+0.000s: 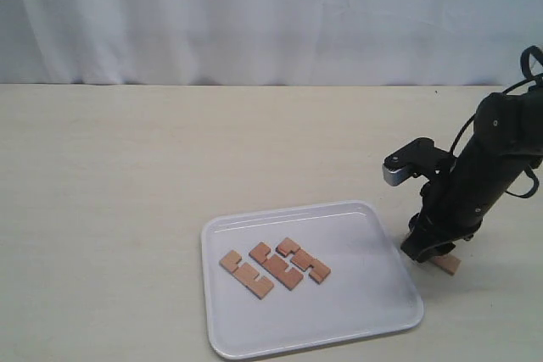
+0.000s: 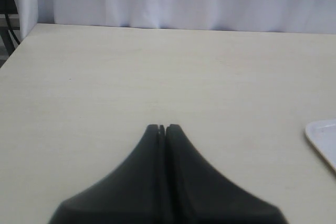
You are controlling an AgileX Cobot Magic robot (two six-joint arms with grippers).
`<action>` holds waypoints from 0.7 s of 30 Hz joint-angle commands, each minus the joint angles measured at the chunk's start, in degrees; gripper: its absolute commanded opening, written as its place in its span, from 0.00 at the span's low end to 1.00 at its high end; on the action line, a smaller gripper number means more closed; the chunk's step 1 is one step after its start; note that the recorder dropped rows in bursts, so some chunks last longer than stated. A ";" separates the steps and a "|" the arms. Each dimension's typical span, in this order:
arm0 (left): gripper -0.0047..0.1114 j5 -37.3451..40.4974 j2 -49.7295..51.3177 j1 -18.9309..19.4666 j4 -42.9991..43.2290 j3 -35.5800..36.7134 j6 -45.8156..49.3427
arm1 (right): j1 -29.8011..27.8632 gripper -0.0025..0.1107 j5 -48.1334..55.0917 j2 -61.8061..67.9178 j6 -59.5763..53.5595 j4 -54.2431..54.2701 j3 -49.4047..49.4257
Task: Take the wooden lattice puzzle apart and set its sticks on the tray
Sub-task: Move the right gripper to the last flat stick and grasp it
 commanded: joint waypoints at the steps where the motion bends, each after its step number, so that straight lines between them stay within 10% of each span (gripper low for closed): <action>1: 0.04 -0.16 -0.06 0.05 -0.25 0.13 0.04 | -0.44 0.41 -1.25 0.88 -0.80 -0.17 -0.13; 21: 0.04 -0.27 -0.06 0.05 0.26 0.13 0.04 | -0.48 0.54 -2.14 2.56 1.18 -3.69 -0.13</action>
